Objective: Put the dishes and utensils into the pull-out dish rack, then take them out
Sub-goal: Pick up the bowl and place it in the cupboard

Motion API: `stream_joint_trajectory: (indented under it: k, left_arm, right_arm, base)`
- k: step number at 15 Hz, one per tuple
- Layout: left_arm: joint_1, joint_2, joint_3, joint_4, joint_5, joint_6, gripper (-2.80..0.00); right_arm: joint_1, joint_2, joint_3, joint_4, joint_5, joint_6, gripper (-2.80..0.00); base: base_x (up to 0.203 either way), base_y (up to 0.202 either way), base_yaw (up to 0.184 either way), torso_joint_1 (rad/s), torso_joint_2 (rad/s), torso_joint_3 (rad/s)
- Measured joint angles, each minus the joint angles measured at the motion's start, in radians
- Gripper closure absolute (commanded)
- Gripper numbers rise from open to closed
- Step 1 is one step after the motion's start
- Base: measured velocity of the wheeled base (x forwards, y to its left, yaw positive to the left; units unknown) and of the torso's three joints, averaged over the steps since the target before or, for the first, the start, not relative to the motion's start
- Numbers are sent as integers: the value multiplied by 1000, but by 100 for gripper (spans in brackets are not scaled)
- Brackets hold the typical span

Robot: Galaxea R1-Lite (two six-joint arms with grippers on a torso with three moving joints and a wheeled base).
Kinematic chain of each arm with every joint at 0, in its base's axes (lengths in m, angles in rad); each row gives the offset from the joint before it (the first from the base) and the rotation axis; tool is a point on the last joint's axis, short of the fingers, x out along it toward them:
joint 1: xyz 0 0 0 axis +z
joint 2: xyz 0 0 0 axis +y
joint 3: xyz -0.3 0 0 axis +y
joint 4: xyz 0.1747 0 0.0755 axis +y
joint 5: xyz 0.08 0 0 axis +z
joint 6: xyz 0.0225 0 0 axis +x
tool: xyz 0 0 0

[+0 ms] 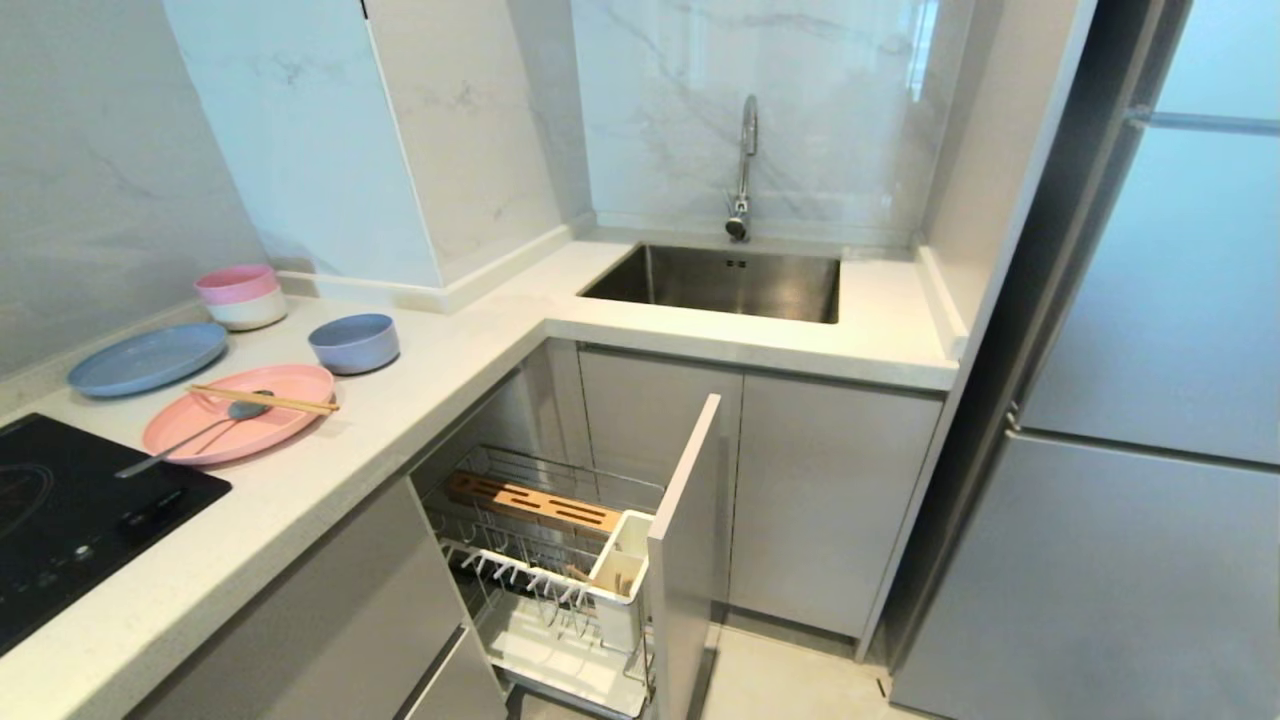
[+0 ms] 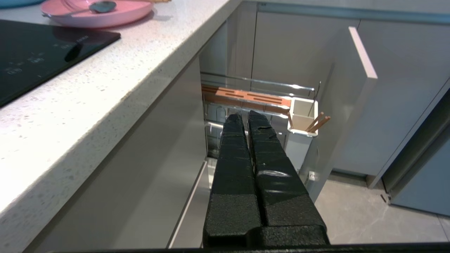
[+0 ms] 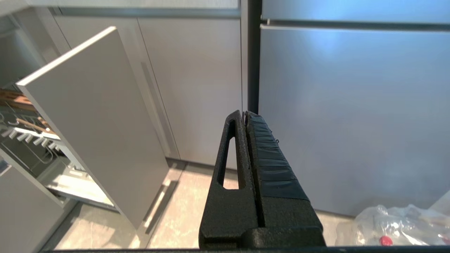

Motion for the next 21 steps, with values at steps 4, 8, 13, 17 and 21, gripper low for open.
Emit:
stream_joint_trajectory:
  k: [4, 8, 13, 17, 21]
  left_arm:
    - [0, 0, 1, 0, 0, 0, 0]
    - [0, 0, 1, 0, 0, 0, 0]
    - [0, 0, 1, 0, 0, 0, 0]
    - [0, 0, 1, 0, 0, -1, 0]
    - [0, 0, 1, 0, 0, -1, 0]
  right_arm:
    - [0, 0, 0, 0, 0, 0, 0]
    - [0, 0, 0, 0, 0, 0, 0]
    - [0, 0, 0, 0, 0, 0, 0]
    - [0, 0, 0, 0, 0, 0, 0]
    - [0, 0, 0, 0, 0, 0, 0]
  base:
    - [0, 0, 0, 4, 2, -196]
    - [0, 0, 0, 17, 4, -195]
    - [0, 0, 0, 5, 1, -195]
    - [0, 0, 0, 2, 2, -199]
    - [0, 0, 0, 0, 2, -198]
